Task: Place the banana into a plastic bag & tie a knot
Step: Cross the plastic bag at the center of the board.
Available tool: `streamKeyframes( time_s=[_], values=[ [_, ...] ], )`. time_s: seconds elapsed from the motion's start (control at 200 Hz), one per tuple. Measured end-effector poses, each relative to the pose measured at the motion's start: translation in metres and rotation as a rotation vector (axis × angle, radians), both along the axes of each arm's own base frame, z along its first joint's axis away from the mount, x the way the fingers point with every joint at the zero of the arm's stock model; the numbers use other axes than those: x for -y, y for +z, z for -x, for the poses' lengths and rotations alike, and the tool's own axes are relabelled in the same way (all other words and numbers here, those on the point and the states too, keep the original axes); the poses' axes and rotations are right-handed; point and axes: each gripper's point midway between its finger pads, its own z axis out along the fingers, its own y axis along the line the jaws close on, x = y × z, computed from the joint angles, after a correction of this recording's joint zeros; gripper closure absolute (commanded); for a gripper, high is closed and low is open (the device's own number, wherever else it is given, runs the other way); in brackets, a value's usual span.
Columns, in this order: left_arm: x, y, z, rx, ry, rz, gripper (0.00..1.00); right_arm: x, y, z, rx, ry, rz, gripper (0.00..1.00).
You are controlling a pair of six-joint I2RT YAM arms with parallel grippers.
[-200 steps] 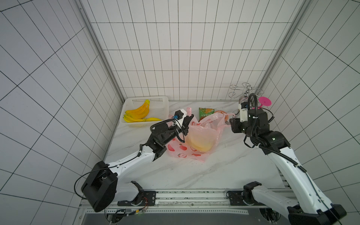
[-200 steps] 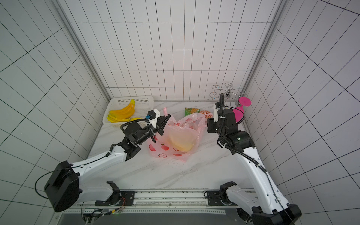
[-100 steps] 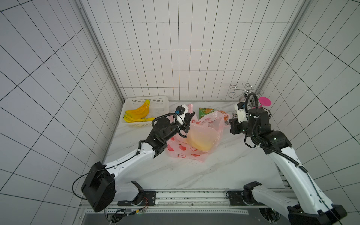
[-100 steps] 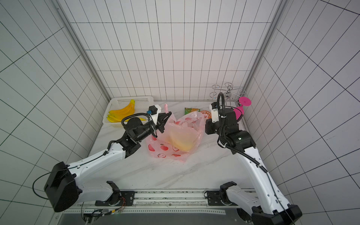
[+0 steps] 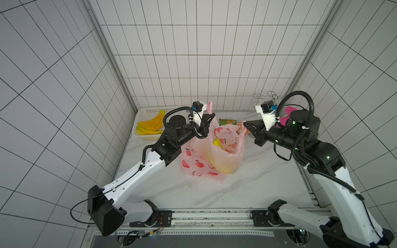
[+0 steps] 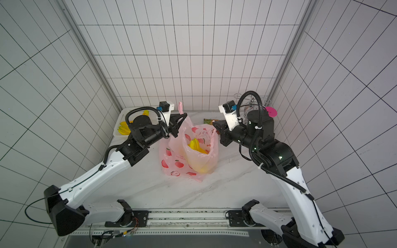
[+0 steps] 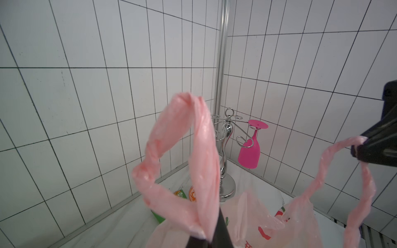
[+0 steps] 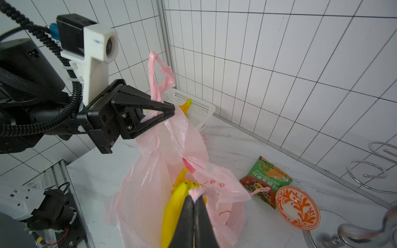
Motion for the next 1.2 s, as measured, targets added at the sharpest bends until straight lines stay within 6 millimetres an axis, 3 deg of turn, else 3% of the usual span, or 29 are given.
streamKeyframes(
  time_s=[0.15, 0.325, 0.595, 0.964, 1.044, 1.134, 1.199],
  values=[
    [0.024, -0.038, 0.011, -0.096, -0.152, -0.069, 1.0, -0.012, -0.024, -0.009, -0.046, 0.03, 0.049, 1.0],
    [0.046, -0.064, 0.031, -0.162, -0.337, -0.104, 0.98, -0.023, -0.03, -0.001, -0.046, 0.082, 0.079, 1.0],
    [0.053, -0.075, 0.056, -0.18, -0.482, -0.142, 0.85, -0.037, -0.042, 0.013, -0.042, 0.146, 0.147, 1.0],
    [0.049, -0.086, 0.066, -0.192, -0.552, -0.182, 0.69, -0.039, -0.056, 0.013, -0.016, 0.135, 0.253, 1.0],
    [0.047, -0.087, 0.066, -0.195, -0.554, -0.184, 0.71, -0.037, -0.055, 0.012, -0.002, 0.124, 0.266, 1.0],
    [0.047, -0.087, 0.064, -0.203, -0.544, -0.181, 0.86, -0.034, -0.055, 0.009, 0.011, 0.101, 0.283, 1.0],
    [0.044, -0.085, 0.06, -0.221, -0.533, -0.167, 0.93, -0.031, -0.054, 0.009, 0.029, 0.089, 0.294, 1.0]
  ],
)
